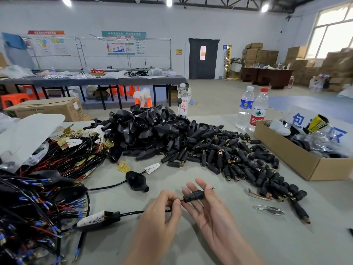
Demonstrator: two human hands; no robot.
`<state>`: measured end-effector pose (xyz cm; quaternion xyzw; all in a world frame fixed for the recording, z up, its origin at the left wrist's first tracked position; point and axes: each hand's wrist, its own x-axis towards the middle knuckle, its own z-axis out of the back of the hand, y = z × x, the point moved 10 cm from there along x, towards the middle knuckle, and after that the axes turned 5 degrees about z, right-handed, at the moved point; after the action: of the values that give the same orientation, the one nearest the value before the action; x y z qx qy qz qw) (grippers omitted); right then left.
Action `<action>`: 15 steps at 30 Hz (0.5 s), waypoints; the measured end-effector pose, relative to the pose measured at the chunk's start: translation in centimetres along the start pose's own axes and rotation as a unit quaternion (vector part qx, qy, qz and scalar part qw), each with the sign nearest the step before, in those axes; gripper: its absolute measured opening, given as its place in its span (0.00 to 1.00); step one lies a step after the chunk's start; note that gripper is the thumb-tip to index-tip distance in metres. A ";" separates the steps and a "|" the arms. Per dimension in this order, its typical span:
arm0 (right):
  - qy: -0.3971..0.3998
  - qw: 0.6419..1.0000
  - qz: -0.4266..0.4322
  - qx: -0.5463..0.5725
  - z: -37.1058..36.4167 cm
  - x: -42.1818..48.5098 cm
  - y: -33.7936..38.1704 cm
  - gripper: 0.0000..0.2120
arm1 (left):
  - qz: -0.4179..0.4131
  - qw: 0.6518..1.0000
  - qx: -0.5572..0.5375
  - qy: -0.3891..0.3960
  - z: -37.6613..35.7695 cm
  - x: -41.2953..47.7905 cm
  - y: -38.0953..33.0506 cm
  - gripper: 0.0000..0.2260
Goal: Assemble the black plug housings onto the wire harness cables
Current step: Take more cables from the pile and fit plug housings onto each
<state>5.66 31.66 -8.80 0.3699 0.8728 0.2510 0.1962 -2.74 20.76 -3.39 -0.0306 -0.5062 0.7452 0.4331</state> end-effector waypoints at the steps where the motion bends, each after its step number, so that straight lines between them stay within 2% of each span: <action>1: -0.001 1.000 -0.003 0.004 0.0 0.0 -0.2 0.16 | 0.003 1.000 -0.003 0.002 -0.1 0.0 0.1 0.04; 7: -0.009 0.999 -0.013 0.036 0.3 -0.1 -1.2 0.16 | 0.005 1.000 -0.020 0.024 -0.6 0.1 0.3 0.06; 12: -0.025 0.999 0.004 0.048 0.7 0.1 -1.0 0.15 | -0.048 0.999 0.014 -0.006 -0.3 -0.1 -0.8 0.06; 15: -0.032 0.998 0.009 0.056 0.8 0.0 -1.2 0.15 | -0.049 0.998 0.015 -0.022 0.0 0.0 -0.7 0.06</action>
<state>5.45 31.24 -10.16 0.3955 0.8756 0.1917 0.2006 -2.30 20.83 -2.85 0.0169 -0.5048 0.7312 0.4584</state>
